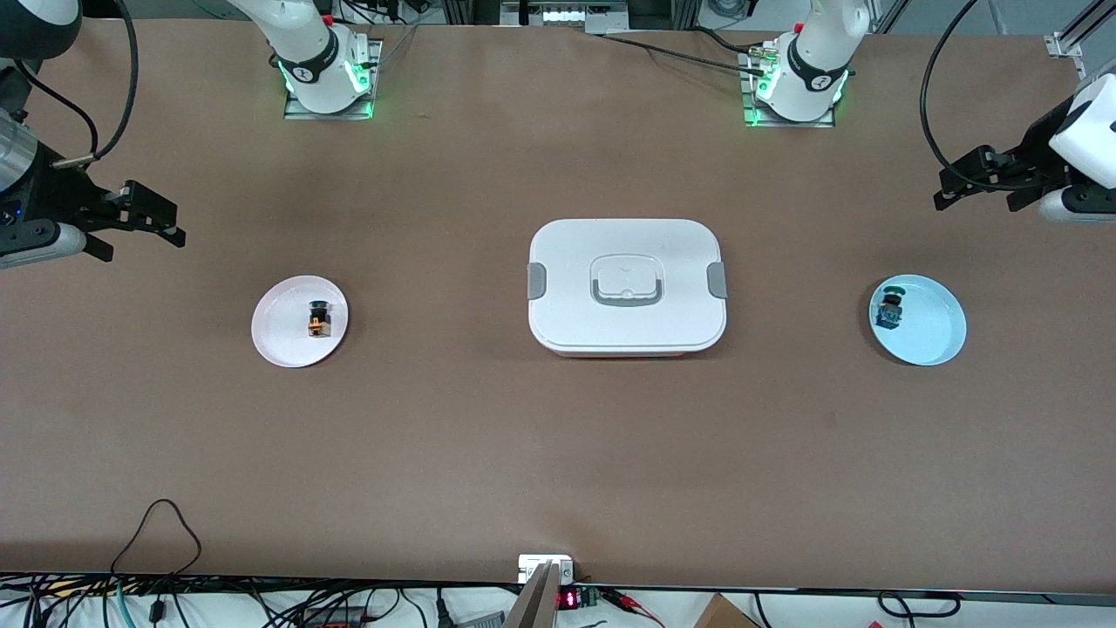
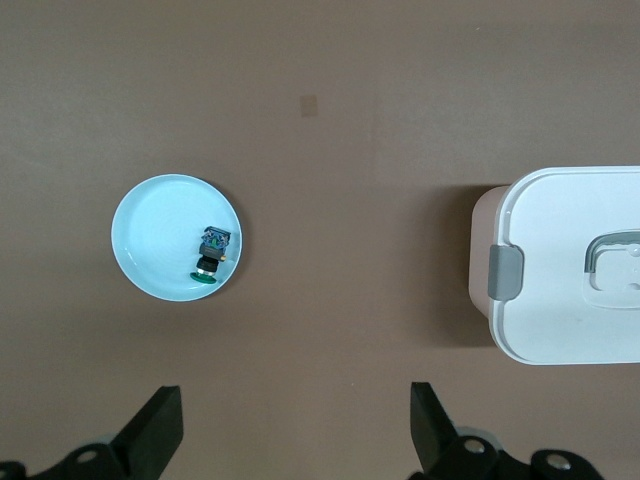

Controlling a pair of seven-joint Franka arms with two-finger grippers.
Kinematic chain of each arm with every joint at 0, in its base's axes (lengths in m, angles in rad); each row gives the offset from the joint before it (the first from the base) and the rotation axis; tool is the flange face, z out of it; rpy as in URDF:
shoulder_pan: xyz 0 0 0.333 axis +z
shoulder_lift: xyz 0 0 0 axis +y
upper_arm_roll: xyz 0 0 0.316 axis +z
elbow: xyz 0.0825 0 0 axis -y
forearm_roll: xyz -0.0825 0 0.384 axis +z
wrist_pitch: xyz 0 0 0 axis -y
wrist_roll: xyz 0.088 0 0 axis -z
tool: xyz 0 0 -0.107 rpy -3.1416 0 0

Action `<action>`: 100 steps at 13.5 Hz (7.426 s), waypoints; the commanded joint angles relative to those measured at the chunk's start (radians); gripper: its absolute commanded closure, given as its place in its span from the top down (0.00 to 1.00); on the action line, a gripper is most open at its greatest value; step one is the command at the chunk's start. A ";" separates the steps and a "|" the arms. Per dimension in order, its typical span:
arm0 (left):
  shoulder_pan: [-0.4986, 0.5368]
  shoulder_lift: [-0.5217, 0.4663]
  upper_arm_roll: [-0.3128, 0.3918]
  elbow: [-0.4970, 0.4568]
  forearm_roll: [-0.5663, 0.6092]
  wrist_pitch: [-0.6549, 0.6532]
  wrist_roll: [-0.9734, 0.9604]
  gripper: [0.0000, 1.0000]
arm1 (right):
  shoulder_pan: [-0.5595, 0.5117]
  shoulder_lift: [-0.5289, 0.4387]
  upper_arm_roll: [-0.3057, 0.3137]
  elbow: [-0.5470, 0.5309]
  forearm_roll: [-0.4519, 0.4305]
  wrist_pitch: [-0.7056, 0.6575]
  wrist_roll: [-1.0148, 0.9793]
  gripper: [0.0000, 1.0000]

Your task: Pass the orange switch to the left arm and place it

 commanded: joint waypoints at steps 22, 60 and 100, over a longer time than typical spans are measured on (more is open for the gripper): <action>0.007 -0.012 -0.005 -0.010 0.030 0.008 -0.002 1.00 | 0.015 0.019 0.019 0.012 -0.109 -0.133 -1.121 1.00; 0.012 0.008 -0.001 0.005 0.030 0.016 -0.002 1.00 | 0.104 0.345 0.027 -0.551 -0.062 0.842 -1.487 1.00; 0.009 0.014 -0.011 0.005 0.015 0.003 -0.016 1.00 | 0.086 0.103 -0.030 -0.301 -0.003 0.216 -1.476 0.01</action>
